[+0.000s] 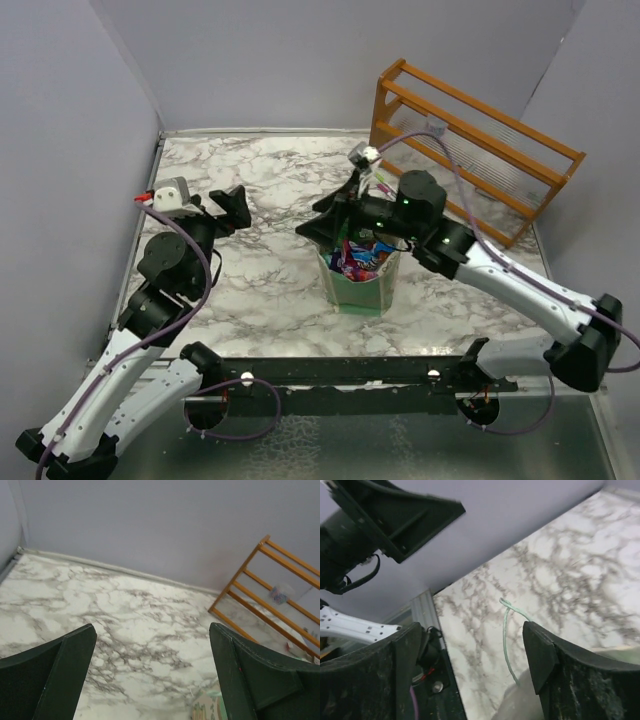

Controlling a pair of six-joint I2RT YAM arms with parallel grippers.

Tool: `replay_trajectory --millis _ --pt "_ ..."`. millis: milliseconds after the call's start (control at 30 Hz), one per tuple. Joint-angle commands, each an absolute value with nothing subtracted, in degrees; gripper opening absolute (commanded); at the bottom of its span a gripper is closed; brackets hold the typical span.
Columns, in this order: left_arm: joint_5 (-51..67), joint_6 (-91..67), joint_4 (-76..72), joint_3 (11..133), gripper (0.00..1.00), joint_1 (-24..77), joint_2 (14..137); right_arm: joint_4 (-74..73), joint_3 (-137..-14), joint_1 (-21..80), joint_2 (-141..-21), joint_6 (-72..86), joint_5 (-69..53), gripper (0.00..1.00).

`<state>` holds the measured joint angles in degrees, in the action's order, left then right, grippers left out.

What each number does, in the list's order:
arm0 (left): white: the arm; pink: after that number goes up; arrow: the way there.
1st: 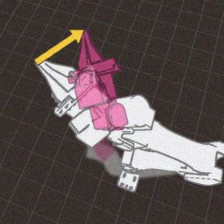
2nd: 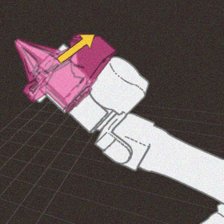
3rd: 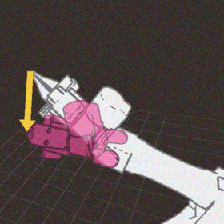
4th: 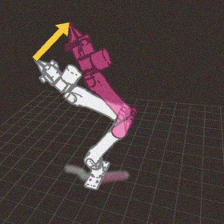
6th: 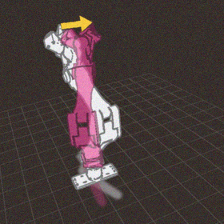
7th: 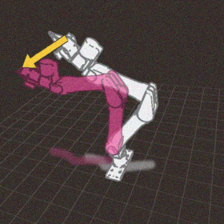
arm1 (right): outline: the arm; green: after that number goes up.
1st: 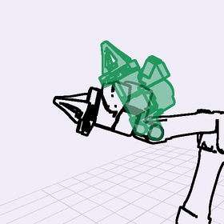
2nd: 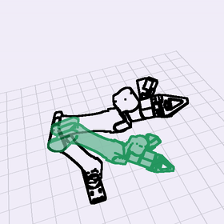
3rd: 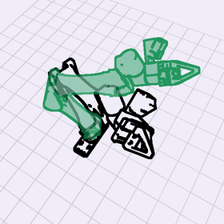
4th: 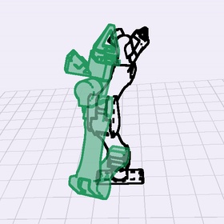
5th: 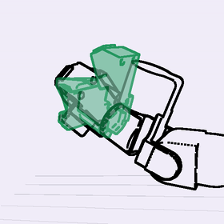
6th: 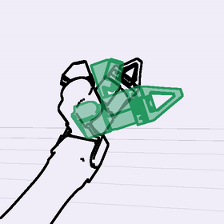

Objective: Take the snacks out of the paper bag
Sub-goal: Move the paper bag to the center of the board.

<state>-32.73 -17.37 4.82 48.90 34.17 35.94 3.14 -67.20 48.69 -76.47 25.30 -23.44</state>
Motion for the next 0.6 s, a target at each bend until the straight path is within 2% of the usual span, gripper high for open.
replay_trajectory --millis 0,67,200,333,433,500,567 --pt "-24.23 -29.28 17.89 52.50 0.99 33.93 37.59 -7.51 -65.41 48.87 -62.67 15.22 -9.61 0.89" --pt "-18.47 -32.14 22.85 54.85 0.99 33.93 39.11 -8.50 -63.32 48.87 -56.81 14.06 -5.74 0.99" --pt "-12.12 -39.60 29.12 57.51 0.99 33.93 40.19 -8.20 -58.24 48.87 -46.26 12.08 3.12 0.99" --pt "-1.30 -49.34 19.93 51.80 0.99 33.93 39.20 -3.36 -51.62 48.86 -37.75 11.38 13.53 0.99" --pt "4.71 -57.04 12.51 46.94 0.98 33.93 41.08 -3.50 -50.61 48.86 -34.98 10.80 13.90 0.99" --pt "6.76 -59.68 10.49 44.92 0.91 33.93 42.35 -5.54 -51.49 48.87 -33.88 10.69 13.31 0.99" --pt "7.64 -60.91 8.65 42.96 0.88 33.93 42.77 -7.07 -51.91 48.86 -32.80 10.71 13.67 0.99"
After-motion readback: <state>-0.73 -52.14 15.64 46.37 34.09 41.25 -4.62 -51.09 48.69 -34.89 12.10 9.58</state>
